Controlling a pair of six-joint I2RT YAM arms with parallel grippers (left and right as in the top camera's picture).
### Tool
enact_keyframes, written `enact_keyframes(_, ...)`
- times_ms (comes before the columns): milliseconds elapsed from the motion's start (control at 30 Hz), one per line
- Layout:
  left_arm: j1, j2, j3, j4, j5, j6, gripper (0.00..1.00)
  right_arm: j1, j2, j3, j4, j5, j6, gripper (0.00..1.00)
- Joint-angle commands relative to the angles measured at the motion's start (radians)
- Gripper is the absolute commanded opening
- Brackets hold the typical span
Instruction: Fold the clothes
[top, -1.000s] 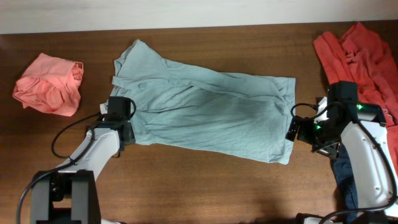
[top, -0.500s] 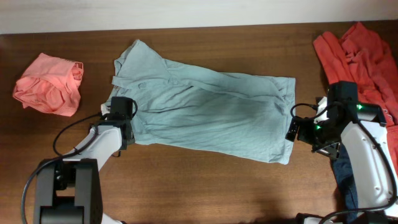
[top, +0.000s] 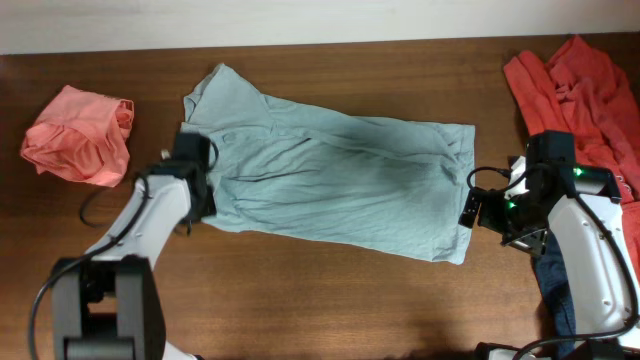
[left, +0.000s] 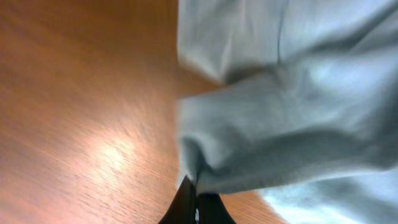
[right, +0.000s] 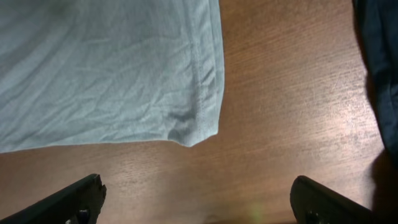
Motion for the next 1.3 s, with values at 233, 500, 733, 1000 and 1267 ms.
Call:
enact_keyframes(233, 0.002, -0.154, 0.28, -0.045, 0.09, 0.005, 0.0, 0.0, 0.004, -0.005, -0.064, -0.048, -0.009, 0.94)
enact_keyframes(500, 0.002, -0.154, 0.28, 0.035, 0.113, 0.005, 0.0, 0.0, 0.004, -0.13, -0.012, -0.044, 0.027, 0.83)
enact_keyframes(733, 0.002, -0.154, 0.28, 0.042, 0.131, 0.005, 0.01, 0.0, 0.005, -0.252, 0.1, 0.066, 0.174, 0.81)
enact_keyframes(1000, 0.002, -0.154, 0.28, 0.026, 0.131, 0.005, 0.0, 0.031, 0.026, -0.314, 0.256, 0.096, 0.229, 0.74)
enact_keyframes(1267, 0.002, -0.154, 0.28, 0.018, 0.131, 0.005, 0.01, 0.205, 0.131, -0.313, 0.338, 0.201, 0.343, 0.74)
